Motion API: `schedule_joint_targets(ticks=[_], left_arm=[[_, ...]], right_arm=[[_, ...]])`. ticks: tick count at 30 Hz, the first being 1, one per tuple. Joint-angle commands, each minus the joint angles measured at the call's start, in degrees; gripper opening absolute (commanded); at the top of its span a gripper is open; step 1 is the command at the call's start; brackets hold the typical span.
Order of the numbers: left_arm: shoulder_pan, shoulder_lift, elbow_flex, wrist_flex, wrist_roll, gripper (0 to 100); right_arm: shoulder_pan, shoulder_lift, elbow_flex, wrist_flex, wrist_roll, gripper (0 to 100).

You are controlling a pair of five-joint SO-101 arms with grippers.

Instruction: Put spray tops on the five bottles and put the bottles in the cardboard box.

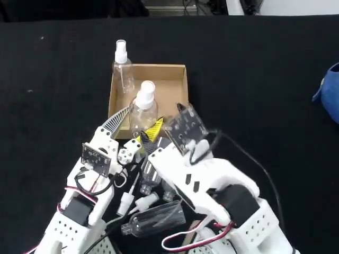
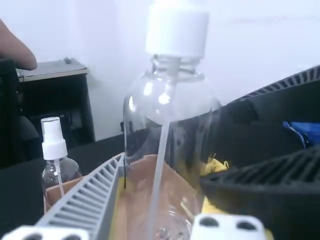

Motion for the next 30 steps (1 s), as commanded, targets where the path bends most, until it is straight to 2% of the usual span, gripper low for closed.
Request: schedule_joint_targets(ticks=[1,6,10,23,30], left_arm=[[0.7,-0.9,1.4,-1.7,0.6,3],[0.3,-0.6,1.4,-1.7,0.6,3],[0.0,-0.5,1.4,-1.6,0.6,3],[0.3,-0.6,1.4,-0.6,0.6,3],[1.4,-1.0,1.4,1.3,0.7,3]], right_arm=[[-2.5,-1.5,1.0,-6.4,-1.2,34.3],[-2.5,-1.5,5.8,-15.8,-1.0,34.3],[-2.5,-1.5,7.4,-19.3,-1.0,34.2],[-2.5,-1.9,7.6,-19.0,-1.0,33.9],[-2.5,-2.0,7.2,-15.6,-0.9,33.9]])
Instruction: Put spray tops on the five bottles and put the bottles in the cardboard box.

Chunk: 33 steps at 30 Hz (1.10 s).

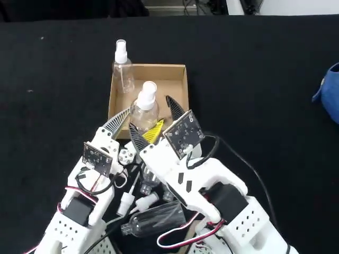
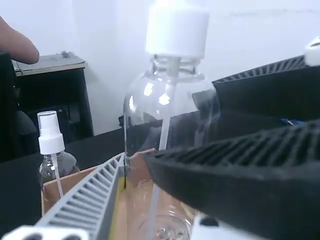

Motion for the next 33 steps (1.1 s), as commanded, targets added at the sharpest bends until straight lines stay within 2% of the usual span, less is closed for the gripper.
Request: schedule_joint_targets(ticks=[1,33], left_arm=[[0.9,-0.9,1.4,0.0,0.7,3],[0.7,-0.9,1.4,0.1,0.7,3]], right_arm=[[-1.1,-1.5,-0.7,0.4,-0.2,33.9],[0.8,-2.7,-4.5,0.4,-0.3,33.9]])
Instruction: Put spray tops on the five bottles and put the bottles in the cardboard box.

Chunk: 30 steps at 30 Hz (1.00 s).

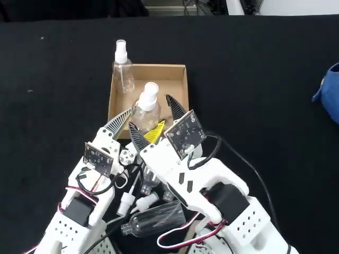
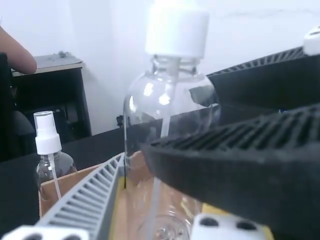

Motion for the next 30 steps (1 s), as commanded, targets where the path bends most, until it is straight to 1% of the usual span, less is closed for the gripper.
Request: schedule_joint_targets(ticks=[1,10,15,22,25,27,30], left_arm=[[0.3,-0.9,1.4,0.1,0.7,3],[0.8,-0.9,1.4,-0.1,0.7,3],[2.1,-0.9,1.4,-0.1,0.7,3],[2.0,-0.9,1.4,0.2,0.6,3],[2.0,-0.9,1.4,0.2,0.6,3],[2.0,-0.9,1.4,0.2,0.6,3],[2.0,-0.9,1.4,-0.1,0.6,3]], right_arm=[[0.8,-2.7,-3.4,0.4,-0.3,33.9],[0.8,-2.4,-5.0,0.5,-0.3,33.8],[2.5,-2.9,-5.5,0.8,-0.3,33.8],[4.8,-2.9,-5.1,0.7,-0.4,33.8],[4.7,-2.9,-4.7,0.8,-0.6,33.8],[4.4,-2.9,-4.7,0.8,-0.4,30.9],[3.8,-2.9,-5.1,0.5,-0.3,20.0]])
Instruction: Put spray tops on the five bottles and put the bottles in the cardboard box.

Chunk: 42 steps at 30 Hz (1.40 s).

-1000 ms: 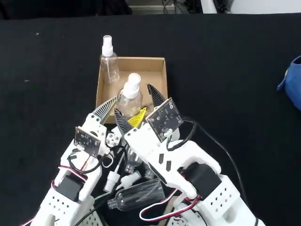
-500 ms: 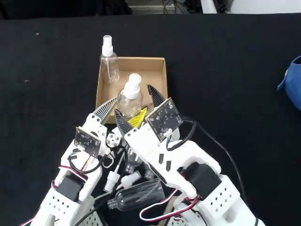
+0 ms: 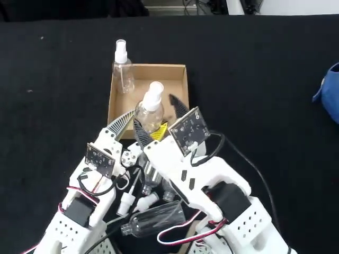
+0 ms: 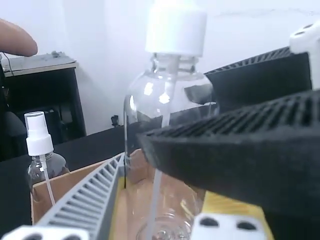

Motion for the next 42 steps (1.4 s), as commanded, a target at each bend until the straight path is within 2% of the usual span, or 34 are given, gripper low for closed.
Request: schedule_joint_targets(ticks=[1,5,6,15,18,20,23,25,33,36,42], left_arm=[[0.7,-0.9,1.4,-0.1,0.6,3],[0.7,-0.9,1.4,0.1,0.6,3],[0.7,-0.9,1.4,0.1,0.6,3],[0.3,-0.9,1.4,0.4,0.3,3],[0.1,-1.0,0.8,4.0,0.2,3],[0.1,-1.0,0.1,4.3,0.3,7],[0.1,-1.0,-0.1,4.5,1.1,20],[0.1,-1.0,0.2,4.7,2.6,23],[-3.9,-1.0,-1.2,4.9,1.0,18],[-5.2,-1.0,-3.6,8.4,1.3,18],[-6.7,-1.0,-9.9,21.3,1.3,17]], right_arm=[[0.9,-2.9,-5.1,-0.1,0.0,15.8],[0.9,-2.9,-5.1,-0.1,0.1,1.5],[1.0,-2.9,-5.1,-0.1,0.1,0.9],[2.5,-2.7,-6.5,0.0,0.1,1.0],[3.4,-2.5,-6.5,0.2,0.1,1.0],[3.4,-2.5,-6.5,0.3,0.1,1.0],[3.5,-2.5,-6.5,0.3,0.1,1.0],[3.6,-2.5,-6.5,0.3,0.1,1.0],[4.6,-2.3,-6.5,-0.2,0.2,1.0],[8.4,-2.2,-6.3,-2.4,0.2,1.0],[12.7,3.8,-4.4,-9.8,0.2,1.0]])
